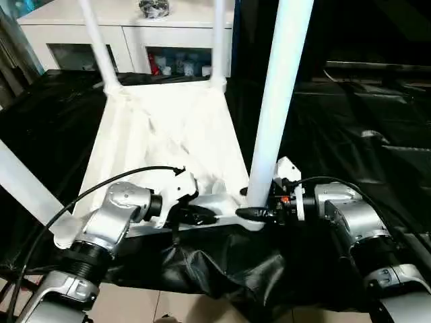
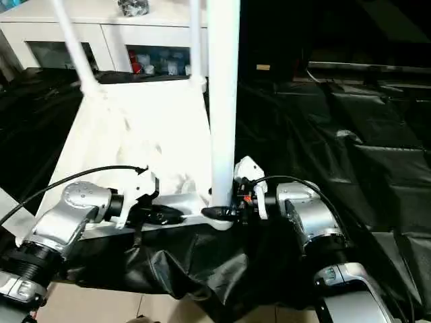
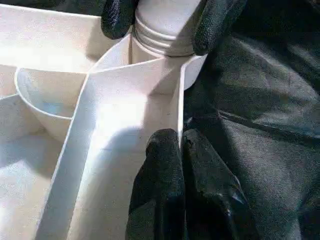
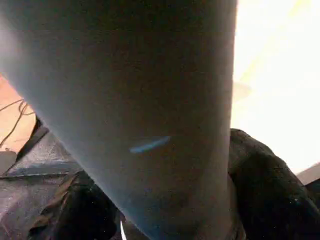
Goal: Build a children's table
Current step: Rotate leg to tighten
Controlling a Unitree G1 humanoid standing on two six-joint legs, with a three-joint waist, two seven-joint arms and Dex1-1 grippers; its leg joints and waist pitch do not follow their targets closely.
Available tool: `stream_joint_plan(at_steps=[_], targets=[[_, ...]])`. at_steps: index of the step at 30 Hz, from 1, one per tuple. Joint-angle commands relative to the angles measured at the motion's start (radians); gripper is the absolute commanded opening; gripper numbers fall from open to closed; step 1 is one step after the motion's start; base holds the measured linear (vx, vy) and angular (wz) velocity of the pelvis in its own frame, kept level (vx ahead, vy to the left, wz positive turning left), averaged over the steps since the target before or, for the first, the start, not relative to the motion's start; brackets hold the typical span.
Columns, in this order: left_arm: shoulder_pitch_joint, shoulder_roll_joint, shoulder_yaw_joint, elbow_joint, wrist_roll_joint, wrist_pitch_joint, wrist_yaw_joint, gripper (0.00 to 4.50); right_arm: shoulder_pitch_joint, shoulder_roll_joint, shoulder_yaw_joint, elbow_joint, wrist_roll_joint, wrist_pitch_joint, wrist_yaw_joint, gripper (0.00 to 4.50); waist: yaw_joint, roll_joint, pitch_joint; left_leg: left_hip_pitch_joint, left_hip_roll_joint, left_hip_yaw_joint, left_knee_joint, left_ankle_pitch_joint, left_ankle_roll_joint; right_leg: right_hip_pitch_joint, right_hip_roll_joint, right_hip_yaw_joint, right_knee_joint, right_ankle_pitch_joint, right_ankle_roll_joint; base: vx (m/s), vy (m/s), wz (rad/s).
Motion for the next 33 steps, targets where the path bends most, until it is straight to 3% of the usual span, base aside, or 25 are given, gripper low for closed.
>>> stream_joint_plan(at_steps=[1,5,6,9,11,13,17,20,22,26,28,33], targets=[[-0.039,-0.034,-0.011,-0.006,-0.015,-0.012,0.027,0.00,0.015,0.039,0.083,-0.049,0.036,0.025,0.093,2.69,-0.005,-0.002,-0.064,0.008,0.015,0.008,-0.059,-0.153,0.076,0.056,-0.035,0.032,-0.057,-0.039,-0.279,0.000,0.000,0.00],[-0.042,-0.061,0.005,0.005,-0.011,0.003,0.095,0.00,0.025,0.065,0.064,-0.044,0.025,0.019,0.024,2.68,-0.004,-0.002,-0.062,0.009,0.015,0.008,-0.061,-0.176,0.068,0.055,-0.037,0.033,-0.063,-0.081,-0.272,0.000,0.000,0.00],[-0.050,-0.088,0.021,0.014,-0.006,0.014,0.162,0.00,0.014,0.105,0.035,0.005,-0.005,-0.005,-0.107,2.68,-0.004,0.000,-0.060,0.009,0.015,0.008,-0.062,-0.183,0.064,0.055,-0.037,0.033,-0.064,-0.095,-0.270,0.000,0.000,0.00],[-0.058,-0.113,0.033,0.021,0.002,0.025,0.221,0.00,-0.003,0.146,0.007,0.067,-0.041,-0.031,-0.257,2.66,-0.017,0.000,-0.054,0.010,0.013,0.004,-0.071,-0.249,0.021,0.050,-0.042,0.035,-0.076,-0.224,-0.237,0.000,0.000,0.00],[-0.065,-0.155,0.037,0.027,0.022,0.039,0.299,0.00,-0.047,0.209,-0.043,0.185,-0.089,-0.044,-0.537,2.62,-0.028,0.000,-0.051,0.008,0.010,0.000,-0.076,-0.269,0.001,0.052,-0.042,0.033,-0.082,-0.297,-0.208,0.000,0.000,0.00],[-0.067,-0.185,0.037,0.029,0.030,0.060,0.343,0.00,-0.071,0.244,-0.073,0.248,-0.099,-0.044,-0.678,2.61,-0.049,-0.001,-0.051,0.005,0.006,-0.005,-0.078,-0.278,-0.016,0.051,-0.042,0.031,-0.088,-0.358,-0.181,0.000,0.000,0.00],[-0.074,-0.245,0.027,0.028,0.047,0.090,0.419,0.00,-0.107,0.330,-0.118,0.319,-0.095,-0.033,-0.870,2.60,-0.059,0.002,-0.056,0.004,0.006,-0.003,-0.074,-0.252,0.003,0.051,-0.040,0.033,-0.087,-0.288,-0.192,0.000,0.000,0.00],[-0.070,-0.255,0.017,0.018,0.048,0.093,0.423,0.00,-0.111,0.352,-0.109,0.329,-0.110,-0.073,-0.874,2.60,-0.059,0.001,-0.060,-0.001,0.004,-0.001,-0.070,-0.214,0.026,0.056,-0.038,0.032,-0.080,-0.205,-0.211,0.000,0.000,0.00],[-0.066,-0.262,0.005,0.007,0.056,0.091,0.420,0.00,-0.122,0.373,-0.112,0.346,-0.086,-0.113,-0.818,3.13,-0.060,0.002,-0.061,0.000,0.005,0.001,-0.068,-0.205,0.038,0.055,-0.036,0.032,-0.076,-0.159,-0.228,0.000,0.000,0.00],[-0.063,-0.246,-0.002,0.004,0.056,0.083,0.400,0.00,-0.125,0.367,-0.113,0.332,-0.062,-0.103,-0.762,3.45,-0.061,0.006,-0.061,0.004,0.006,0.003,-0.067,-0.207,0.054,0.056,-0.034,0.032,-0.075,-0.125,-0.251,0.000,0.000,0.00],[-0.055,-0.215,-0.012,-0.010,0.050,0.077,0.355,0.00,-0.121,0.338,-0.074,0.309,-0.078,-0.118,-0.681,3.71,-0.061,0.005,-0.060,0.004,0.007,0.002,-0.068,-0.222,0.053,0.058,-0.035,0.032,-0.075,-0.135,-0.253,0.000,0.000,0.00],[-0.048,-0.166,-0.020,-0.021,0.039,0.067,0.278,0.00,-0.097,0.278,-0.018,0.252,-0.070,-0.132,-0.477,3.74,-0.059,0.005,-0.059,0.005,0.009,0.004,-0.066,-0.221,0.065,0.058,-0.035,0.033,-0.074,-0.124,-0.264,0.000,0.000,0.00]])
